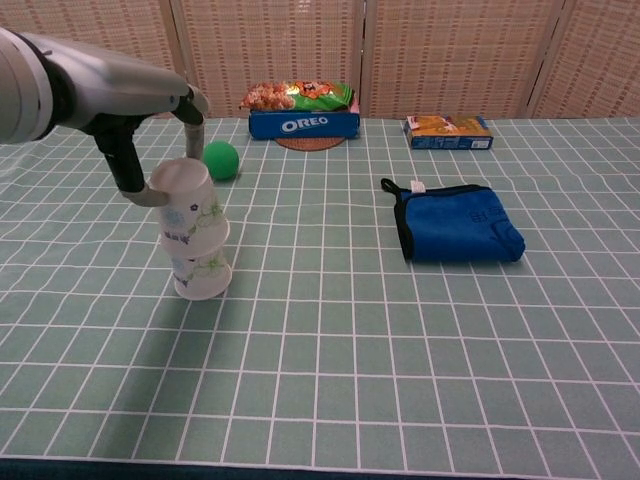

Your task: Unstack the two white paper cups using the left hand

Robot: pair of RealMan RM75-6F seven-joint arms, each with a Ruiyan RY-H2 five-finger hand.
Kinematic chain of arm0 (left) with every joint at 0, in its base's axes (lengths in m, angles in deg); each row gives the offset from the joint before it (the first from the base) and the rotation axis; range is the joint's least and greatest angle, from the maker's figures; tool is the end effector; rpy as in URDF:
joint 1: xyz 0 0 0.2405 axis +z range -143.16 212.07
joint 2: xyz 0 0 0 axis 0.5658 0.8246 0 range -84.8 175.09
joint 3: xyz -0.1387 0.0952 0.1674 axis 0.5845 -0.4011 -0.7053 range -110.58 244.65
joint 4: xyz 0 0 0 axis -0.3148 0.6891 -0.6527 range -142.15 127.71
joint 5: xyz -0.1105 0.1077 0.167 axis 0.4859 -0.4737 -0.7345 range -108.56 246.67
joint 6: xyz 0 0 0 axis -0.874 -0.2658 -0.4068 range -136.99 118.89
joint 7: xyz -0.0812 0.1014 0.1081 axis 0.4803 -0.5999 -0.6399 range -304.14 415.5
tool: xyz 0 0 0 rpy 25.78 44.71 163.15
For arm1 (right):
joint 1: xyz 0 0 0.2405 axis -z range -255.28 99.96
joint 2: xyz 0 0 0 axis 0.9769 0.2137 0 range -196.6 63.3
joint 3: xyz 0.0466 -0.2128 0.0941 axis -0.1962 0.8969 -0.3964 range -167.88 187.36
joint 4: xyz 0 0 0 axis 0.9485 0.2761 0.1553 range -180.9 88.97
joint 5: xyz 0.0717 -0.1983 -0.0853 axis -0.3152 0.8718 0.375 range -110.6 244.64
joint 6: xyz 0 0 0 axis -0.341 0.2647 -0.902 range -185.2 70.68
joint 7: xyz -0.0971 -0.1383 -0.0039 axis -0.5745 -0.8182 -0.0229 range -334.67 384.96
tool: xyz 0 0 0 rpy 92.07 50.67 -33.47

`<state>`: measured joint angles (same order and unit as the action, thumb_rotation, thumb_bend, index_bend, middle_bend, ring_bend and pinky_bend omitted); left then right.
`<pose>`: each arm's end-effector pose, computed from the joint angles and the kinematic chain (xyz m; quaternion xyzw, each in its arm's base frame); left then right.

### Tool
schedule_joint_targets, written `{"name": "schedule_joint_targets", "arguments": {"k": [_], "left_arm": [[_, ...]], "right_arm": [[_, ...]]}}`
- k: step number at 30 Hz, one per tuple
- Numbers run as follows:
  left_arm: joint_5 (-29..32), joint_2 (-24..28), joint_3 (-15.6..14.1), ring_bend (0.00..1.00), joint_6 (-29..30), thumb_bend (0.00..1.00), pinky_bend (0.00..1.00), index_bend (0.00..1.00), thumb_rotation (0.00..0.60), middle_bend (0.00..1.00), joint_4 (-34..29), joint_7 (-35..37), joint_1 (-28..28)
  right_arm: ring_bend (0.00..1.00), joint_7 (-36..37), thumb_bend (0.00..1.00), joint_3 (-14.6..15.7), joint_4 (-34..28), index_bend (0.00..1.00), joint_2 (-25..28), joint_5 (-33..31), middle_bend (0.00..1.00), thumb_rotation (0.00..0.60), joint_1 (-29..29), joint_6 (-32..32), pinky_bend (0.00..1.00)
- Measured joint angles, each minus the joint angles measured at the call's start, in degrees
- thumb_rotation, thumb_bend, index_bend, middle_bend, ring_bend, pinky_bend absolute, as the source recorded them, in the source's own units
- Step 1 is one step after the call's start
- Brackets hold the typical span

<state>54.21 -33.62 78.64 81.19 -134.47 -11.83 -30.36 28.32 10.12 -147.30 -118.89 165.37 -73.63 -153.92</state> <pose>-0.0288 0.2929 0.0256 -0.7662 -0.3034 -0.1903 0.5336 -0.2699 -0.1461 0.1879 0.5989 -0.3523 0.4290 0.5772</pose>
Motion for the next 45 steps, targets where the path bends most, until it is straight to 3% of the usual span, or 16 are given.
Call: {"name": "schedule_joint_targets", "arguments": {"k": [6, 15, 31, 45], "left_arm": [[1.9, 1.0, 1.8, 0.0, 2.9, 0.3, 0.0, 0.41, 0.6, 0.0, -3.0, -1.2, -0.5], [2.4, 5.2, 2.0, 0.0, 0.3, 0.3, 0.0, 0.41, 0.6, 0.0, -3.2, 0.6, 0.8], [-3.7, 13.1, -2.7, 0.0, -9.5, 0.29, 0.0, 0.41, 0.6, 0.0, 0.4, 9.5, 7.0], [-10.3, 13.1, -6.7, 0.0, -13.3, 0.3, 0.0, 0.41, 0.6, 0.0, 5.6, 15.4, 11.4]], "right_arm": [[0.0, -0.3, 0.32, -0.1, 0.0, 0.01, -0.1, -0.1, 0.0, 0.6, 0.1, -0.1, 0.0], [0.0, -1.4, 0.32, -0.3, -0.2, 0.01, -0.5, -0.7, 0.0, 0.6, 0.1, 0.0, 0.0], [0.0, -4.1, 0.31, -0.8, -1.0, 0.01, -1.4, -2.0, 0.0, 0.6, -0.4, 1.3, 0.0], [0.0, -4.3, 0.32, -0.4, -1.0, 0.01, -1.3, -1.5, 0.0, 0.6, -0.3, 1.5, 0.0]]}}
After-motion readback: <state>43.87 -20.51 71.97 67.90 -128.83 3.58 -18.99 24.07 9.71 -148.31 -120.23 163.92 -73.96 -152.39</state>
